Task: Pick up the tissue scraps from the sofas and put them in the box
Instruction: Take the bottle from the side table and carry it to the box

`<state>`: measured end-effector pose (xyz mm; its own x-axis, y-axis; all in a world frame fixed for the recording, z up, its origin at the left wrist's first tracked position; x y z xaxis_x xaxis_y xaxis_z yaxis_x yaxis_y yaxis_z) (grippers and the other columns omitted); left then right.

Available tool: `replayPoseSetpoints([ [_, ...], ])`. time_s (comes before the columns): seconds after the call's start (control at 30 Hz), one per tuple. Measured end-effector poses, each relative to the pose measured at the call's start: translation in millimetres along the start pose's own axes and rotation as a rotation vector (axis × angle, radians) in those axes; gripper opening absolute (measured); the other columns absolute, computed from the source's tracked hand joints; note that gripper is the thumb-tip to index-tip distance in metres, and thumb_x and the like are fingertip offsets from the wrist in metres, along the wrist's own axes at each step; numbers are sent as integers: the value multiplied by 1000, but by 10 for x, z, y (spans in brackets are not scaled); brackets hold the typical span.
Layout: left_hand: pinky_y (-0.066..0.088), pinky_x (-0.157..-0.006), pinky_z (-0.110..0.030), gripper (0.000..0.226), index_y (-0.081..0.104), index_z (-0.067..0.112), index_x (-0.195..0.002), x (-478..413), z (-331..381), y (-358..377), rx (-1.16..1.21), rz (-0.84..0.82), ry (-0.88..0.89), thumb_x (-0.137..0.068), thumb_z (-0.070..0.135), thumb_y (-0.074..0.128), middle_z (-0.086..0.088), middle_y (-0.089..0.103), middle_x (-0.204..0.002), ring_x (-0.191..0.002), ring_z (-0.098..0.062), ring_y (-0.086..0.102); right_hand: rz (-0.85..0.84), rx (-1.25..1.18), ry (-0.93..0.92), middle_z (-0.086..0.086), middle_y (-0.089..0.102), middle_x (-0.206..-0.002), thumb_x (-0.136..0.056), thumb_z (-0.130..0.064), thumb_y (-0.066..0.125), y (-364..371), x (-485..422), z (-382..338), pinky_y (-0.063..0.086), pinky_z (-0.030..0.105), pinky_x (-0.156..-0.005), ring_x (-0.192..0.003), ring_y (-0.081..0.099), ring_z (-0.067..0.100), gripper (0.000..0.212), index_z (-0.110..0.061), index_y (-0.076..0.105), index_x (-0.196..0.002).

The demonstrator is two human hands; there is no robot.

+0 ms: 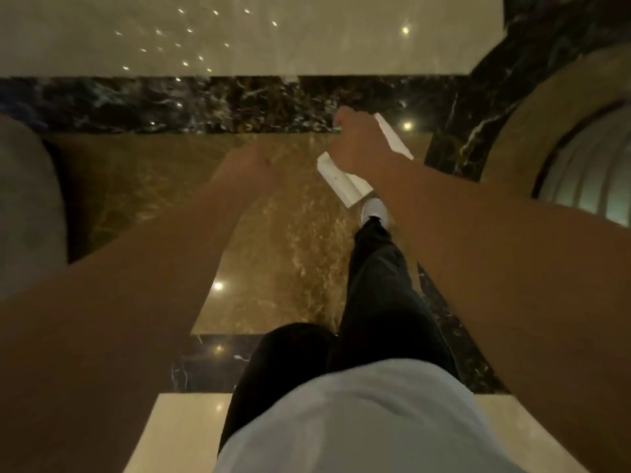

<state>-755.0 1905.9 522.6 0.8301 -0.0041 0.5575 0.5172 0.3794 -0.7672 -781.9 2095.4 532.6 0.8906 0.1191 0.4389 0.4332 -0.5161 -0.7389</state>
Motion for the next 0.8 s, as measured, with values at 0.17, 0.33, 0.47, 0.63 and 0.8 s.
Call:
replayPoseSetpoints([
  [0.17,44,-75,-35,29,64,11,-104,2122,-1949,-1098,35,230,-315,-84,31,56,-15,64,-104,-96,-36,59,-54,51,-239,12,59,-117,-86,-19,61,747,1222,-2082,48,36,-83,-107,57,30,38,-12,54,-122],
  [0.33,55,-71,-39,24,61,13,-95,3956,-3682,-1492,271,430,-666,-85,33,55,-10,62,-89,-78,-27,61,-155,181,-678,12,52,-126,-87,-24,63,1411,2161,-4249,48,44,-94,-113,54,30,41,-17,51,-125],
  [0.47,48,-69,-36,30,60,16,-103,5118,-4659,-1610,354,603,-842,-84,39,54,-9,63,-97,-82,-25,57,-227,278,-956,13,42,-130,-89,-20,59,1994,2831,-5746,48,46,-93,-111,51,32,40,-17,46,-127],
  [0.63,49,-67,-35,24,58,22,-94,5943,-5606,-1571,446,741,-1017,-81,41,57,-9,65,-94,-78,-28,58,-348,312,-1092,13,38,-138,-93,-19,57,2967,3312,-6894,43,35,-90,-113,46,29,43,-19,43,-134],
  [0.8,49,-70,-37,33,54,17,-109,6279,-6841,-1669,481,761,-1149,-84,39,56,-15,64,-104,-90,-34,60,-458,318,-1151,11,44,-127,-90,-14,59,4131,3661,-8032,44,32,-82,-104,50,26,36,-18,49,-124],
])
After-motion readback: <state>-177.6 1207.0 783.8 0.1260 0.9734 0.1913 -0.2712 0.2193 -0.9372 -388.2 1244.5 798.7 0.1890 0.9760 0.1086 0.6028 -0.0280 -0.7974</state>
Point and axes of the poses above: each hand's wrist, its own x-axis away from the middle knuckle, its own y-axis out of the palm, z = x × y, the point moved 8 cm from there along -x, towards the middle knuckle
